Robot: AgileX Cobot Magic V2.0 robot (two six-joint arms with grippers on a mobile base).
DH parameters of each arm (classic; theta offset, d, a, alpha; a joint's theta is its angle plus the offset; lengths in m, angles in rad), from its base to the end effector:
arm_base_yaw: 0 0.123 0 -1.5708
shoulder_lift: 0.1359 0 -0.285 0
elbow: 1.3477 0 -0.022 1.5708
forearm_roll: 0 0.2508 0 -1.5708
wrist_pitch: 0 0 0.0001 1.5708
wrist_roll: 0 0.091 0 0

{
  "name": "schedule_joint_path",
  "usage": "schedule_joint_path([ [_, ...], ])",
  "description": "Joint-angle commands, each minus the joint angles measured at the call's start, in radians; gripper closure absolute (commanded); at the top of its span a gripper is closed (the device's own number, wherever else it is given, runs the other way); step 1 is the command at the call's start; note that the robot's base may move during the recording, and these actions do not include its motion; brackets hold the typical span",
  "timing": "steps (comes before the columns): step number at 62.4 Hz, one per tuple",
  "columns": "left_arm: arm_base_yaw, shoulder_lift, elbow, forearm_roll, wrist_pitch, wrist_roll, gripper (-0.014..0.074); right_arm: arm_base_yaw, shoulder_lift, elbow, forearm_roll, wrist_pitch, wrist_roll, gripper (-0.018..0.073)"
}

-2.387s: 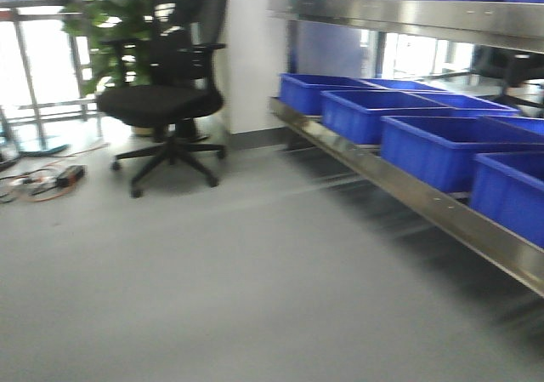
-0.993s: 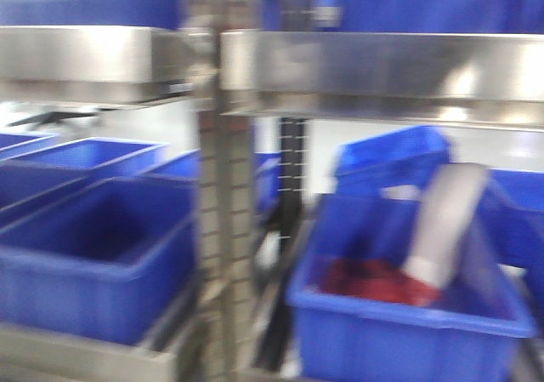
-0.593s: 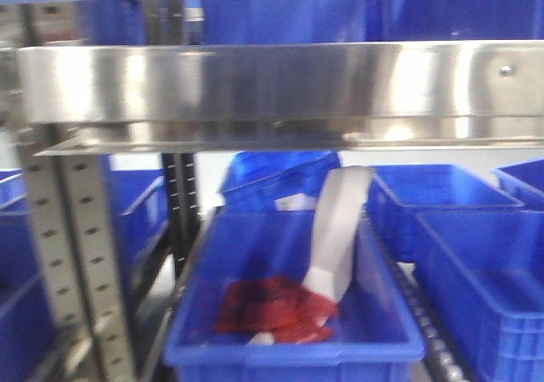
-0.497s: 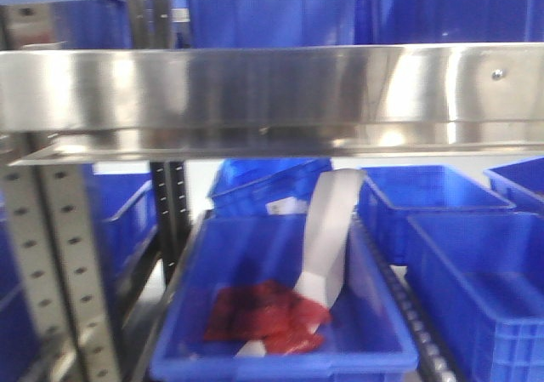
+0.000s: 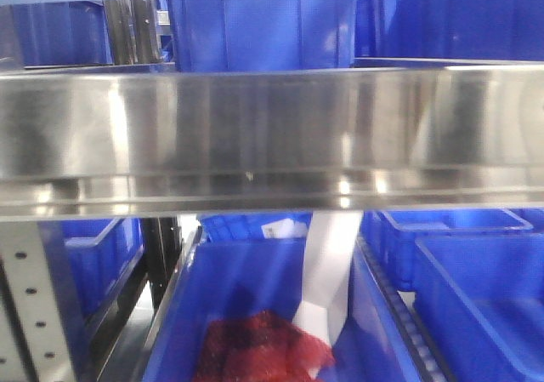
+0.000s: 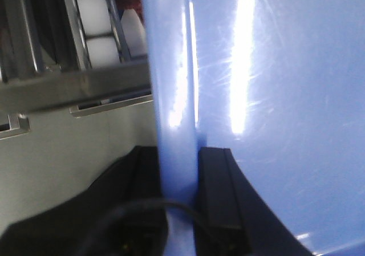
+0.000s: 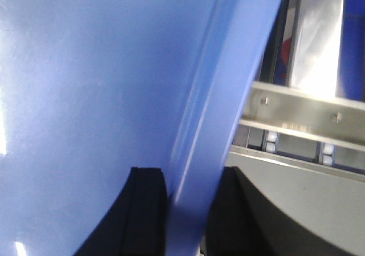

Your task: Grab blue tray and place on right shelf

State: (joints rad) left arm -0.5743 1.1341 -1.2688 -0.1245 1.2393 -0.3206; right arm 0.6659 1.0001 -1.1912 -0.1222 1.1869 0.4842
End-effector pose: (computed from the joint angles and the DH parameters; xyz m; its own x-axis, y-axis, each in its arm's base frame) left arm 0.1646 -0.1192 0.3950 -0.8763 0.1488 -0.4583 0.3012 0.9116 -0.2798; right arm 0.1406 0.0974 0.4003 -0.7976 -0.0904 -0.5964 -0.2435 0.9528 0.1812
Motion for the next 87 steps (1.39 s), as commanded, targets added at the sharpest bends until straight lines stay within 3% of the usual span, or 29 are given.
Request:
schedule_joint_path([
  [1,-0.008,-0.017,-0.032,-0.016,0.018,0.034,0.0645,0.001,-0.012,-0.031,-0.013,-0.08,-0.03,0.0503],
  [87,-0.008,-0.017,-0.032,-0.016,0.004,0.034,0.0645,0.001,-0.012,-0.031,-0.013,-0.107,-0.03,0.0503],
])
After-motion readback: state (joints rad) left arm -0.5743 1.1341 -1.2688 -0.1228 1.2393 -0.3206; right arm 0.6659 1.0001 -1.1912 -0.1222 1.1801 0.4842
